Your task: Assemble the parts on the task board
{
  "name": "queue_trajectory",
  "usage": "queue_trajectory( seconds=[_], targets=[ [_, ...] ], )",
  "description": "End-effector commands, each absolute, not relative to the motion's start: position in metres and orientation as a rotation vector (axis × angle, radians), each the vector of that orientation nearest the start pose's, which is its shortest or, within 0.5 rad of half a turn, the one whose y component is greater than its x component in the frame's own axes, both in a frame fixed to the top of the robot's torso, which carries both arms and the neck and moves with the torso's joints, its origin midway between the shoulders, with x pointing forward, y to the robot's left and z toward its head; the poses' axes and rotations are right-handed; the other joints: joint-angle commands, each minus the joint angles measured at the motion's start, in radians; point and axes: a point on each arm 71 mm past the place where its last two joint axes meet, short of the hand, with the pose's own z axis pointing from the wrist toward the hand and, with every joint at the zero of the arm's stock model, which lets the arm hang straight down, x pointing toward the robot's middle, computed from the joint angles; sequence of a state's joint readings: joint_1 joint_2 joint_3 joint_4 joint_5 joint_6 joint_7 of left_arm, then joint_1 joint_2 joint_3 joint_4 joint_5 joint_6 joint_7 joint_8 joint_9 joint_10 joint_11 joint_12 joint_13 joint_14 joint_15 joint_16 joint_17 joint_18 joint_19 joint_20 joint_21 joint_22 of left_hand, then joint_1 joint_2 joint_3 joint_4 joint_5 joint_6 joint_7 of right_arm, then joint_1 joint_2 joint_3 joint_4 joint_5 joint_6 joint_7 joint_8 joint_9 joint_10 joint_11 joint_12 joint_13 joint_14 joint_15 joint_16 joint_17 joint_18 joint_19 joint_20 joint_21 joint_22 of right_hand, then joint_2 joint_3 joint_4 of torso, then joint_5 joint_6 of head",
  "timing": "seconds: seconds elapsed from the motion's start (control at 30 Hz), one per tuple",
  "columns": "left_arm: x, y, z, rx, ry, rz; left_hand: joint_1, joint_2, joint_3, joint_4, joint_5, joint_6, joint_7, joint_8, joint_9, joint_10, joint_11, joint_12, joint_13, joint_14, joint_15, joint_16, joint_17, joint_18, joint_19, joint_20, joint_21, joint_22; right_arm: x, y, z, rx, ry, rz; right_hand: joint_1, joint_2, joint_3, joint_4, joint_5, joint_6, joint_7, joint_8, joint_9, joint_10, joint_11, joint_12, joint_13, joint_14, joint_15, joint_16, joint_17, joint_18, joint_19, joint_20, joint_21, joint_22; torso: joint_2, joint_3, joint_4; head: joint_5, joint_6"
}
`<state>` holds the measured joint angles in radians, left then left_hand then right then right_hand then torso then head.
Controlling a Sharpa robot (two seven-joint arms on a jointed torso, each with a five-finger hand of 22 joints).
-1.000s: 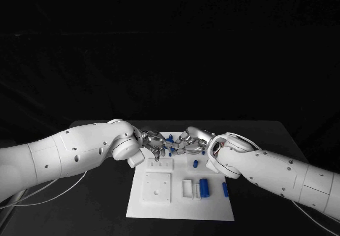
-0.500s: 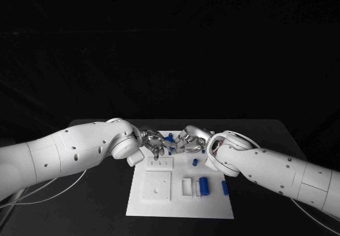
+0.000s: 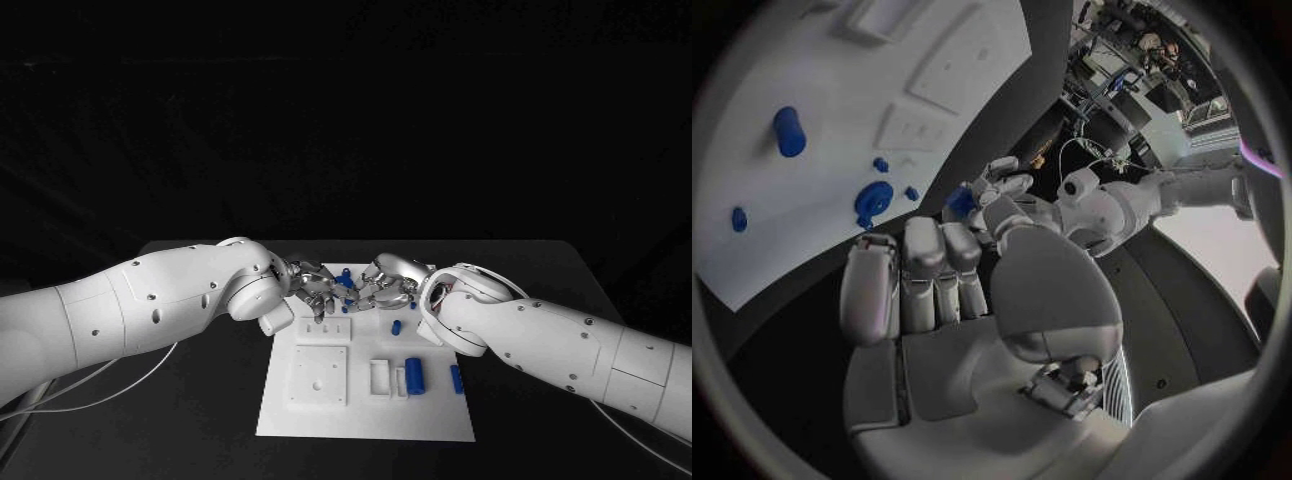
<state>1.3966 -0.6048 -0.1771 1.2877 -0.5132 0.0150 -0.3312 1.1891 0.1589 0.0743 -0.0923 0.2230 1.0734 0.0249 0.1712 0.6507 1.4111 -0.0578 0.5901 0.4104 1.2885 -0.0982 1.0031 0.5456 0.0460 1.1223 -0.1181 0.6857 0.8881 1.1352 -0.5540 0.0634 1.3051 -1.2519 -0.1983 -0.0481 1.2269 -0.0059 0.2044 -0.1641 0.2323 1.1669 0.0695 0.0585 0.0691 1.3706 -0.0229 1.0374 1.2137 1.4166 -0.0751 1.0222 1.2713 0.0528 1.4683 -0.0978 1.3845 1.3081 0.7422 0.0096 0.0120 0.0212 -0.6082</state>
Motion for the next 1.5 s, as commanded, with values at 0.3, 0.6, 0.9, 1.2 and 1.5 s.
queue_trajectory(
  seconds=[0.3, 0.6, 0.9, 1.2, 1.5],
  targets=[
    [0.528, 0.144, -0.178, -0.539, 2.268, -0.96, -0.038, -0.072, 0.191, -0.047, -0.034, 0.086, -0.034, -0.03, 0.337, 0.047, -0.012, -0.034, 0.056, 0.026, -0.009, -0.008, 0.029, -0.02, 0.024, -0.007, -0.012, 0.023, 0.516, -0.11, -0.204, -0.021, 1.82, 0.903, -0.008, -0.002, -0.003, 0.006, 0.005, -0.001, -0.001, 0.004, 0.001, -0.011, -0.002, -0.008, -0.004, -0.011, 0.001, -0.008, -0.002, -0.007, 0.087, 0.005, -0.011, 0.202, 0.0, 0.0003, -0.0001, -0.004, 0.0],
    [0.527, 0.144, -0.178, -0.542, 2.266, -0.972, -0.063, -0.085, 0.211, -0.045, 0.019, 0.116, -0.044, -0.053, 0.472, 0.069, -0.016, -0.041, 0.088, 0.042, -0.011, -0.013, 0.066, -0.019, 0.032, -0.008, -0.014, 0.05, 0.517, -0.112, -0.205, -0.015, 1.818, 0.895, -0.008, -0.004, -0.004, 0.007, 0.005, -0.01, 0.002, 0.004, 0.0, -0.019, 0.0, -0.02, -0.012, -0.017, 0.003, -0.017, -0.006, -0.005, 0.086, 0.006, -0.022, 0.2, 0.0, 0.0004, 0.0006, -0.003, -0.001],
    [0.53, 0.148, -0.177, -0.527, 2.235, -0.936, -0.072, -0.094, 0.225, -0.058, 0.058, 0.143, -0.046, -0.084, 0.485, 0.085, -0.016, -0.052, 0.089, 0.055, -0.01, -0.025, 0.078, -0.016, 0.039, -0.006, -0.02, 0.061, 0.52, -0.119, -0.203, 0.018, 1.778, 0.881, -0.021, -0.016, -0.007, 0.017, 0.003, -0.061, 0.02, 0.003, -0.003, -0.06, 0.012, -0.093, -0.07, -0.047, 0.013, -0.069, -0.036, 0.007, 0.08, 0.016, -0.078, 0.184, -0.001, 0.0015, -0.0001, -0.004, -0.002],
    [0.534, 0.159, -0.18, -0.548, 2.205, -0.803, -0.082, -0.107, 0.237, -0.072, 0.12, 0.162, -0.05, -0.092, 0.483, 0.098, -0.021, -0.019, 0.103, 0.081, -0.013, -0.012, 0.099, -0.017, 0.05, -0.009, -0.011, 0.075, 0.521, -0.143, -0.2, 0.093, 1.739, 0.938, -0.015, -0.013, -0.172, 0.05, 0.067, -0.195, 0.055, 0.005, -0.003, -0.169, 0.04, -0.238, -0.257, -0.134, 0.04, -0.161, -0.118, 0.042, 0.063, 0.044, -0.274, 0.122, 0.0, 0.003, -0.003, 0.016, 0.0],
    [0.538, 0.176, -0.188, -0.57, 2.215, -0.63, -0.098, -0.107, 0.243, -0.072, 0.126, 0.177, -0.053, -0.094, 0.49, 0.101, -0.022, 0.027, 0.097, 0.101, -0.012, -0.01, 0.122, -0.016, 0.076, -0.006, -0.039, 0.111, 0.523, -0.186, -0.19, 0.158, 1.724, 0.972, 0.02, 0.029, -0.221, 0.021, 0.101, -0.198, 0.057, 0.004, -0.004, -0.188, 0.04, -0.229, -0.314, -0.157, 0.041, -0.157, -0.143, 0.044, 0.063, 0.047, -0.308, 0.128, -0.008, 0.0038, -0.0134, 0.03, -0.007]
  ],
)
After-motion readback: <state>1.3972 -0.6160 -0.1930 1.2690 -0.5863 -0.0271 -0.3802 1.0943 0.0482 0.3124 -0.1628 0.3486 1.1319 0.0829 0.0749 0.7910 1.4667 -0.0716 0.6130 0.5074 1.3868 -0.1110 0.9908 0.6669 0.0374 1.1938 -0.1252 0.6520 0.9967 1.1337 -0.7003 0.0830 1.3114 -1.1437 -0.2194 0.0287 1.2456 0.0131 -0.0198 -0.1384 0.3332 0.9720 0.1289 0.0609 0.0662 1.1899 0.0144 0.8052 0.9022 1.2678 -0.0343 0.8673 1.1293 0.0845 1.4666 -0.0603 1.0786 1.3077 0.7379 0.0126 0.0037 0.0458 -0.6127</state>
